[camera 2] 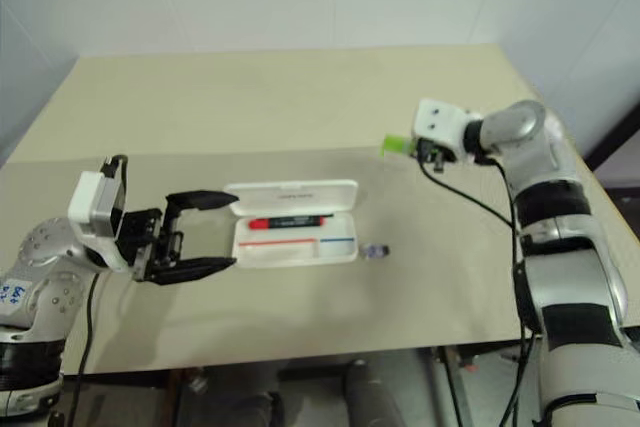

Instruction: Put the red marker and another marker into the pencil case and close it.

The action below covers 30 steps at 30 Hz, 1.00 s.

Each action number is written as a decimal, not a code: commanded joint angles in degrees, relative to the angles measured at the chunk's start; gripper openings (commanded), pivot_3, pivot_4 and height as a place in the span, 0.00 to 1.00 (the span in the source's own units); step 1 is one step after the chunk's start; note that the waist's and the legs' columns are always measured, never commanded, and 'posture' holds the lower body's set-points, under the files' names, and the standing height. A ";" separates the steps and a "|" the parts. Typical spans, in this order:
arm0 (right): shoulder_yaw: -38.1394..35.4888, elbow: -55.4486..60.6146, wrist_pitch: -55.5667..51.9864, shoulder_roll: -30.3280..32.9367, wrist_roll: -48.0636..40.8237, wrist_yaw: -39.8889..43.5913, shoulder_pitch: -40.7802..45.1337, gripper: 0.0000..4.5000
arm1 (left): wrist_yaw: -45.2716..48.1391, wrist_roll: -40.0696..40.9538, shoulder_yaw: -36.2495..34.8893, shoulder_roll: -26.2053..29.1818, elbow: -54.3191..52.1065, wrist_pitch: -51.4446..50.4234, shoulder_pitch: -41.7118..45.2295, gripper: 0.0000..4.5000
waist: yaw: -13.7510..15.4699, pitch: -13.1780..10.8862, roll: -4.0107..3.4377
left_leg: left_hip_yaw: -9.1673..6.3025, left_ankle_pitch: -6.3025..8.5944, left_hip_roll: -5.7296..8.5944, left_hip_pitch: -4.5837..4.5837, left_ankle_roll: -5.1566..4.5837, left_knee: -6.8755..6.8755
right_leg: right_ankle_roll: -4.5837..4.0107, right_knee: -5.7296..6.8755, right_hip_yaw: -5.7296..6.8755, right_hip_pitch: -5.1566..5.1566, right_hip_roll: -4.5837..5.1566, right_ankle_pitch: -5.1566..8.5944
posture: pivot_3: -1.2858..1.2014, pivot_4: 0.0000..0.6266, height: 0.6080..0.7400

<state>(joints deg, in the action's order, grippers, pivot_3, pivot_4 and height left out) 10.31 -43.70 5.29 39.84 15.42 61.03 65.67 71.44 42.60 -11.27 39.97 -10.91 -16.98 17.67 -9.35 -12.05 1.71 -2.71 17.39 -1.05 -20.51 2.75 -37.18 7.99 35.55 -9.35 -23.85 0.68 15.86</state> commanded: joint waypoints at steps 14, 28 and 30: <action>-9.07 65.29 -49.58 4.86 -17.04 1.02 -16.29 0.27 | 11.12 -3.86 0.18 0.94 15.64 6.67 6.52 1.00 | 2.24 -0.02 -0.04 | -0.11 0.00 -0.01 -0.79 0.02 -0.14 | -0.08 0.27 0.22 -0.80 0.11 0.08 | 0.52 0.24 1.00; -2.38 85.52 -70.18 5.17 -32.76 -2.77 -21.48 0.27 | 18.29 -5.53 -0.60 2.95 23.84 10.18 6.55 1.00 | 3.78 -0.01 -0.02 | -0.21 0.00 0.02 -0.86 0.02 -0.12 | -0.14 0.18 0.41 -0.81 0.19 0.11 | 0.52 0.24 1.00; 1.09 85.02 -69.28 3.26 -33.16 -4.18 -21.34 0.27 | 19.00 -5.96 -0.90 4.16 25.22 11.01 6.00 1.00 | 3.70 -0.01 -0.02 | -0.22 0.00 0.01 -0.86 0.02 -0.10 | -0.16 0.18 0.43 -0.82 0.19 0.12 | 0.52 0.24 1.00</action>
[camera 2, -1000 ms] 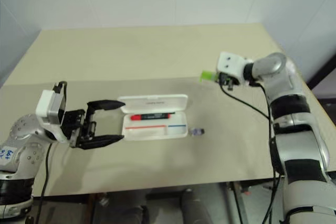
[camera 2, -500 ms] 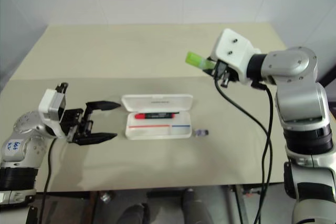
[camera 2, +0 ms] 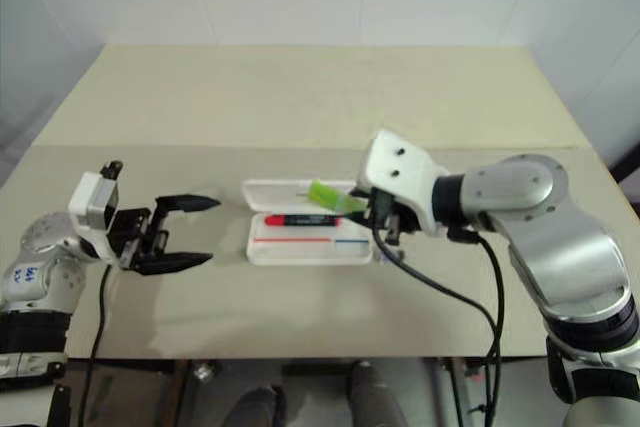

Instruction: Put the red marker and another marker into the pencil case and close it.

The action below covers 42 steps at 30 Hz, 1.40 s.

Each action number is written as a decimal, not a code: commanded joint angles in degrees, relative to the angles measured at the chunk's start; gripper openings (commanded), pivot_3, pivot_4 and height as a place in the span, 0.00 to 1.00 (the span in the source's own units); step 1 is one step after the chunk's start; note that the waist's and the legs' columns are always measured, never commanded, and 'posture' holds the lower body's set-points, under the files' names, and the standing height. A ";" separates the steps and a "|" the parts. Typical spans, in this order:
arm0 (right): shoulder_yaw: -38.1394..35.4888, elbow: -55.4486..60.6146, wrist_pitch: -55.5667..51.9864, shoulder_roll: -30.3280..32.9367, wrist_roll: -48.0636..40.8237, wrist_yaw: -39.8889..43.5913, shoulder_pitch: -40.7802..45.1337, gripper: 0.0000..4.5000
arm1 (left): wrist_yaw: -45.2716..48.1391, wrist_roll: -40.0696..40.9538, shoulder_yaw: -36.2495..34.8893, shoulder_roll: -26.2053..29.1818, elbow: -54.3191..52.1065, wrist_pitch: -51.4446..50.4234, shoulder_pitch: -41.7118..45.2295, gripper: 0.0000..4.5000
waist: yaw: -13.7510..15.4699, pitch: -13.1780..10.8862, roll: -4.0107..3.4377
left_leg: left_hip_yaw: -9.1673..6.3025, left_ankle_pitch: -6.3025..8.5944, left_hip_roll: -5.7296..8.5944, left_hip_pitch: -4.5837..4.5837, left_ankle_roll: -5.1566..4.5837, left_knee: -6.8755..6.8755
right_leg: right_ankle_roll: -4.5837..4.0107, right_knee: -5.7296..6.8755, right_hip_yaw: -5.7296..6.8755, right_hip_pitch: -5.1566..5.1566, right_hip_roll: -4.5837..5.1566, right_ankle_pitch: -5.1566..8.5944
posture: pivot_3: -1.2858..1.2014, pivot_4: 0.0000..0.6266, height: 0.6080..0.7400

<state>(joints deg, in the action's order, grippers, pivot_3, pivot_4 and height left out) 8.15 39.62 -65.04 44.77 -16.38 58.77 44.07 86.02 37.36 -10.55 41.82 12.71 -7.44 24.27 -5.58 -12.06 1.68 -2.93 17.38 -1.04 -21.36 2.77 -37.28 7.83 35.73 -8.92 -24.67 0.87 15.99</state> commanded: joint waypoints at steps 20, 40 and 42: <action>24.89 -28.95 25.66 -10.49 12.50 -0.58 10.04 0.27 | 1.15 1.78 -4.23 4.00 -6.13 -0.70 -6.29 1.00 | -0.11 0.02 0.02 | -0.13 0.00 0.02 -0.12 0.00 0.03 | -0.04 -0.03 0.20 -0.08 0.14 0.03 | 0.52 0.24 1.00; 31.49 -31.66 12.76 -21.66 15.74 1.55 17.10 0.27 | -1.13 2.18 -6.17 3.21 -9.84 -1.52 -8.56 1.00 | -0.69 0.03 0.04 | -0.90 -0.18 0.27 -0.92 0.30 -0.08 | -0.17 0.30 1.46 -0.84 0.82 0.09 | 0.52 0.24 1.00; 31.88 -31.73 12.90 -21.46 15.84 1.72 17.26 0.27 | -1.09 2.21 -6.22 3.25 -9.87 -1.51 -8.62 1.00 | -0.69 0.03 0.04 | -0.97 -0.18 0.27 -0.93 0.30 -0.06 | -0.20 0.30 1.61 -0.84 0.84 0.09 | 0.52 0.24 1.00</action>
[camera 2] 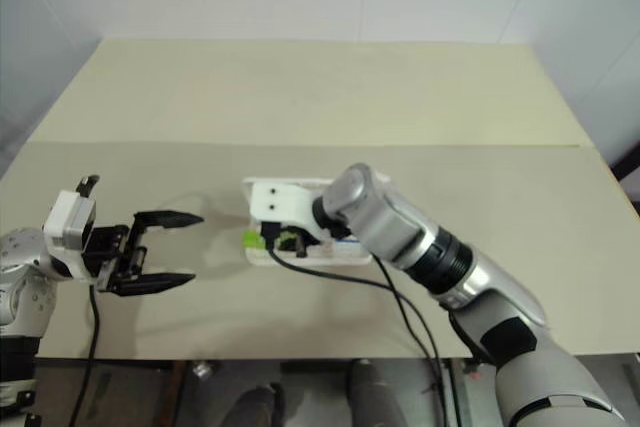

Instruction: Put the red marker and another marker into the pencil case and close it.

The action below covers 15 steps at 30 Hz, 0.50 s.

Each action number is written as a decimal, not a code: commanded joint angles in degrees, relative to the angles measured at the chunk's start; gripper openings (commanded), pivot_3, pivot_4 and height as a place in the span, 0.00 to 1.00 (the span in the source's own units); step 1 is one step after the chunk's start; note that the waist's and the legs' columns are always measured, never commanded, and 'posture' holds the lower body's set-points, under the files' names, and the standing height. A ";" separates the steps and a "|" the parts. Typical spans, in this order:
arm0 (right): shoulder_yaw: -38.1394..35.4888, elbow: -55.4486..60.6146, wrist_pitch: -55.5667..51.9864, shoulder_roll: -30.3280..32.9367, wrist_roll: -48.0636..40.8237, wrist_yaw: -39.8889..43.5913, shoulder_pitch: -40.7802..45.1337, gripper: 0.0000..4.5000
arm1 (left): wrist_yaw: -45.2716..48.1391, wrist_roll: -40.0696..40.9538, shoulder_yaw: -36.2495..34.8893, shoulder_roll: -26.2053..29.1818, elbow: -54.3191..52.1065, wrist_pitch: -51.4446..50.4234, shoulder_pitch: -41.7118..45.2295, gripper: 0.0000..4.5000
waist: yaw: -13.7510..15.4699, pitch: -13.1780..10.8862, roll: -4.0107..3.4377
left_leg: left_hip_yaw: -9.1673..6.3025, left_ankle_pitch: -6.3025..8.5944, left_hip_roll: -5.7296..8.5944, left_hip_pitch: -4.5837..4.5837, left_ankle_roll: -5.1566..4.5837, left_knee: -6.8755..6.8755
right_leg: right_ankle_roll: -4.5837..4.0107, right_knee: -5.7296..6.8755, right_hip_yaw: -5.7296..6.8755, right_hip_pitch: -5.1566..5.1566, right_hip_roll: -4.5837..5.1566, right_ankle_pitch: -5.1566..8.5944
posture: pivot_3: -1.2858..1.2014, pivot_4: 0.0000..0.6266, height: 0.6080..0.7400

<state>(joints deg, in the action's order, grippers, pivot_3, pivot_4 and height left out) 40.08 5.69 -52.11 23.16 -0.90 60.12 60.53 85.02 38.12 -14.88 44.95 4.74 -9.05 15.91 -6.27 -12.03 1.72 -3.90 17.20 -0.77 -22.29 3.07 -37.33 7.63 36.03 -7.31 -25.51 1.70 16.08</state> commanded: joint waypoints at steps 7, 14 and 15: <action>0.68 2.04 -0.23 0.37 0.77 0.95 1.24 0.27 | 0.02 1.55 -2.26 0.27 -1.94 0.10 -0.33 1.00 | 0.05 0.00 0.00 | -0.03 -0.02 0.01 -0.03 0.03 -0.01 | -0.09 0.01 0.49 0.01 0.10 -0.02 | 0.52 0.24 1.00; 0.62 3.93 -2.14 0.84 0.58 1.45 1.29 0.71 | 0.01 1.47 -2.34 0.20 -1.61 0.27 -0.12 1.00 | 0.12 0.00 0.00 | -0.03 -0.05 0.00 -0.04 0.09 -0.01 | -0.20 0.05 0.78 0.01 0.15 -0.02 | 0.52 0.24 1.00; 0.62 4.47 -2.65 0.98 0.47 1.50 1.21 0.79 | 0.00 1.50 -2.35 0.17 -1.56 0.28 -0.04 1.00 | 0.12 0.00 0.00 | -0.03 -0.05 0.00 -0.04 0.09 -0.01 | -0.20 0.06 0.79 0.01 0.15 -0.02 | 0.52 0.24 1.00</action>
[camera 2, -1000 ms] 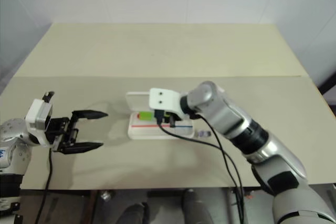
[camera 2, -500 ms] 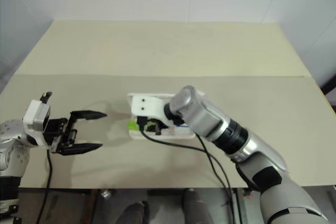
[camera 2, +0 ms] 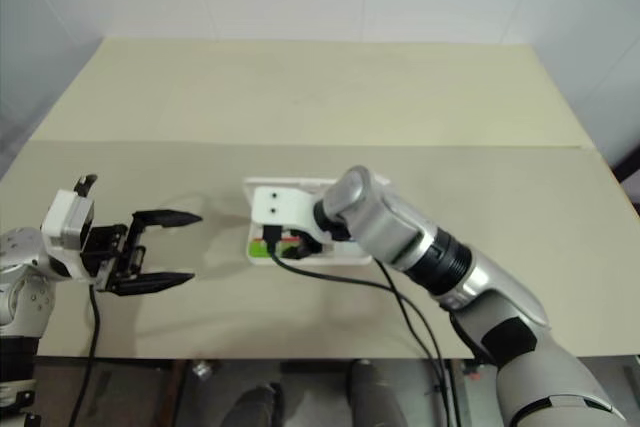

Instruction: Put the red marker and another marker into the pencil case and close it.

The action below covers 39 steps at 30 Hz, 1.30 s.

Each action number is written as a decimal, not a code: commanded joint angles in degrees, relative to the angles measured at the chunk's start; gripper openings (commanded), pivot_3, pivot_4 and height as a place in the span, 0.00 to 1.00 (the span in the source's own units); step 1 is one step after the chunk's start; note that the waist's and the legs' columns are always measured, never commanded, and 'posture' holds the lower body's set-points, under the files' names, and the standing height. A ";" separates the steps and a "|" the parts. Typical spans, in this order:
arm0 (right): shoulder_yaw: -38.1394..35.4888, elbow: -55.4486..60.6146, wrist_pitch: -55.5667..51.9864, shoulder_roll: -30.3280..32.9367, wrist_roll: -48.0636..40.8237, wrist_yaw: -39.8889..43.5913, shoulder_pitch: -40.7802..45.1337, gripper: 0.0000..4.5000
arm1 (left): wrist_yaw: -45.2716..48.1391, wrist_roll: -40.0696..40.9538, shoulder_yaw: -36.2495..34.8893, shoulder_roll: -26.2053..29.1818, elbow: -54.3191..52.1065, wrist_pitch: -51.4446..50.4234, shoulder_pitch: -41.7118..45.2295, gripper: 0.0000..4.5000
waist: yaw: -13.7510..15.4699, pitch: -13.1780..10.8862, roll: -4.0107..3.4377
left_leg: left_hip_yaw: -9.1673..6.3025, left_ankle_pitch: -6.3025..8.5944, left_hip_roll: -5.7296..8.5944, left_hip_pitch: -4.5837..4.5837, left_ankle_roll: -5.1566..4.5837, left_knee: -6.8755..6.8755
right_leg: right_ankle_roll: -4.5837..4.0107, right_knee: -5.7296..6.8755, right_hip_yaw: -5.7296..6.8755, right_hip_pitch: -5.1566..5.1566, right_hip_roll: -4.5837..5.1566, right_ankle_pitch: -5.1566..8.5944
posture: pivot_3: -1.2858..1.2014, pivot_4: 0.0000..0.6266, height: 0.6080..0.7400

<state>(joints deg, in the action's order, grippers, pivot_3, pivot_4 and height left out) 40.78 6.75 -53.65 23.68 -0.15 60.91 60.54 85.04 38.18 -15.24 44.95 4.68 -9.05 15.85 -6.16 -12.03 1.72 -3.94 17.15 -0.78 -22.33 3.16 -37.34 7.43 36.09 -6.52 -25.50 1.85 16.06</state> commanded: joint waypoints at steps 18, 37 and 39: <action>-17.73 28.74 -35.44 8.46 -14.34 -5.71 -8.48 1.00 | 1.56 1.19 1.70 -3.48 -0.32 -0.34 3.78 1.00 | 1.80 0.00 0.00 | -0.03 -0.02 0.02 -0.04 0.00 -0.06 | -0.05 0.00 0.12 0.02 0.02 0.00 | 0.52 0.24 1.00; -17.08 21.08 -0.68 40.63 -13.82 2.34 -19.82 1.00 | 6.08 1.37 8.60 -7.55 3.53 0.00 10.78 1.00 | 2.94 0.00 0.00 | 0.14 -0.07 0.03 0.01 -0.11 -0.14 | -0.07 -0.02 0.06 0.09 -0.08 -0.06 | 0.52 0.24 1.00; -15.05 17.56 3.41 38.91 -11.66 3.39 -18.53 1.00 | 5.71 1.44 9.60 -8.27 2.27 -0.29 10.72 1.00 | 2.95 0.00 0.00 | 0.15 -0.07 0.02 0.01 -0.12 -0.22 | -0.07 0.02 0.05 0.10 -0.10 -0.07 | 0.52 0.24 1.00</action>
<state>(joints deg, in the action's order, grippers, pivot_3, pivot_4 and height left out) 24.97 25.53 -54.01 63.21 -13.59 63.10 40.69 86.04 38.34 -6.14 36.79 9.29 -9.32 26.13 -3.21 -12.03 1.72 -3.79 17.08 -0.76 -22.32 3.04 -37.59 7.37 36.11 -6.47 -25.39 1.75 15.96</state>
